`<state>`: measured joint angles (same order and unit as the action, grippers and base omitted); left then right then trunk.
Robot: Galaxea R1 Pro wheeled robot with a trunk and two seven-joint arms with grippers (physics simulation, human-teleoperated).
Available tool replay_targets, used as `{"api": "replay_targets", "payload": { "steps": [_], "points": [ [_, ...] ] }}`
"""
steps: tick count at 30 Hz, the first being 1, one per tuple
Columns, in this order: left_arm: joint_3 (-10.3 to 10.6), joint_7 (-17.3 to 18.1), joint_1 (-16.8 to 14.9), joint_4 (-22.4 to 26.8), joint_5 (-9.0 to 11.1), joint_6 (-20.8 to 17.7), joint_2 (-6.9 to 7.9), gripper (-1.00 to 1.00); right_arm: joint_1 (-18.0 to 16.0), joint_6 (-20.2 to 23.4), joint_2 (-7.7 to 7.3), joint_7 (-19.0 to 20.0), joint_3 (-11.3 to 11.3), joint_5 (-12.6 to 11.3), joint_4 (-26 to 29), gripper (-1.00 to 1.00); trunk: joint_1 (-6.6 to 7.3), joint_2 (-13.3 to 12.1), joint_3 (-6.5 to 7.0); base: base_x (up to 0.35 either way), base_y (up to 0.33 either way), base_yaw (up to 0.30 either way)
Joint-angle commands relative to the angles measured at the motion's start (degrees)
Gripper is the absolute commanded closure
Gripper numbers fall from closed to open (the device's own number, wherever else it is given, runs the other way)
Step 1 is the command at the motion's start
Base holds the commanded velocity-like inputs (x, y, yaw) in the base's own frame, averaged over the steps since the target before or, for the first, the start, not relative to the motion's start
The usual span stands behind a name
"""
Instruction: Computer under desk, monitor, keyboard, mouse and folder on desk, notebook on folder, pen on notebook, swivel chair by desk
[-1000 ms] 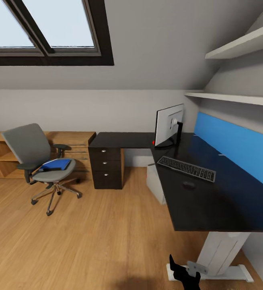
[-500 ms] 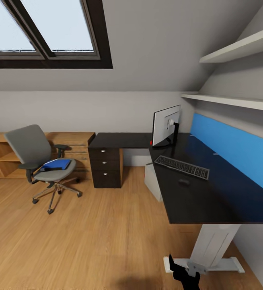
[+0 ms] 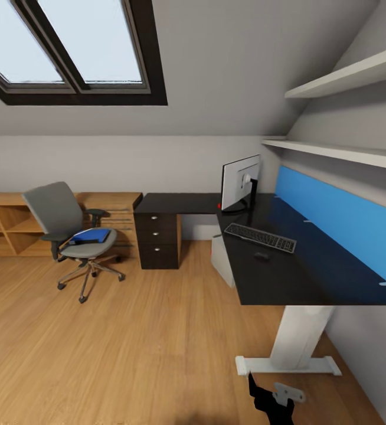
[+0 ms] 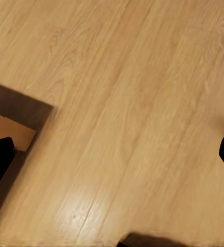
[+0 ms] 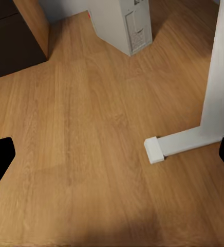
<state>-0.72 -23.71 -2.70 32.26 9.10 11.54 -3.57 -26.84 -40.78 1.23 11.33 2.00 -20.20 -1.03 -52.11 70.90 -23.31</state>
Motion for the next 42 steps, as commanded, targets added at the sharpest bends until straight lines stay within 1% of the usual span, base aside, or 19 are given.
{"api": "replay_targets", "payload": {
  "steps": [1,7,8,9,10,30,33,39,41,42],
  "points": [
    [-0.1,0.1,0.0,0.0,0.5,0.3,-0.03,-1.00,-0.1,-0.2,-0.01,0.5,0.2,-0.5,-0.1,-1.00,0.26,-0.4,0.12,-0.338,0.000,0.000],
    [-0.1,0.1,0.0,0.0,0.5,0.6,0.01,-1.00,-0.1,-0.2,-0.06,0.5,0.2,-0.5,-0.1,-1.00,1.58,-2.8,1.20,-0.244,0.000,0.000],
    [-0.1,0.0,0.0,0.0,0.5,1.1,0.03,-1.00,-0.1,-0.2,-0.07,0.5,0.2,-0.5,-0.1,-1.00,1.80,-3.2,1.38,-0.090,0.000,0.000],
    [-0.2,0.0,0.0,-0.1,0.5,2.7,-0.02,-1.00,-0.1,-0.2,-0.02,0.5,0.2,-0.5,-0.1,-1.00,2.02,-3.6,1.56,-0.019,0.000,0.000],
    [-0.1,0.0,0.0,-0.1,0.5,2.9,-0.02,-1.00,-0.1,-0.2,-0.01,0.5,0.2,-0.5,-0.1,-1.00,2.24,-4.0,1.74,-0.012,0.000,0.000],
    [0.0,0.6,0.0,-2.2,0.4,2.7,-0.03,-1.00,-0.1,-0.2,0.02,0.5,0.2,-0.5,-0.1,-1.00,6.63,-12.0,5.33,-0.002,0.000,0.000],
    [0.0,0.6,0.0,-2.3,0.4,2.7,0.24,-1.00,-0.1,-0.2,0.10,0.6,0.2,-0.5,-0.1,-1.00,7.29,-13.2,5.87,0.000,0.000,0.000],
    [0.0,0.6,0.0,-2.3,0.4,2.6,0.31,-1.00,-0.1,-1.8,-0.06,0.6,0.2,-0.6,0.2,-1.00,8.61,-15.6,6.94,0.000,0.000,0.000],
    [0.0,0.6,0.0,-2.3,0.4,2.6,0.31,-1.00,-0.1,-3.1,-0.29,0.6,0.3,-0.8,1.2,-1.00,9.05,-16.4,7.30,0.000,0.000,0.000],
    [0.0,0.6,0.0,-2.3,0.4,2.6,0.31,-1.00,-0.1,-3.6,-0.73,0.5,0.4,-1.0,3.0,-1.00,9.27,-16.8,7.48,0.000,0.000,0.000]
  ]
}}
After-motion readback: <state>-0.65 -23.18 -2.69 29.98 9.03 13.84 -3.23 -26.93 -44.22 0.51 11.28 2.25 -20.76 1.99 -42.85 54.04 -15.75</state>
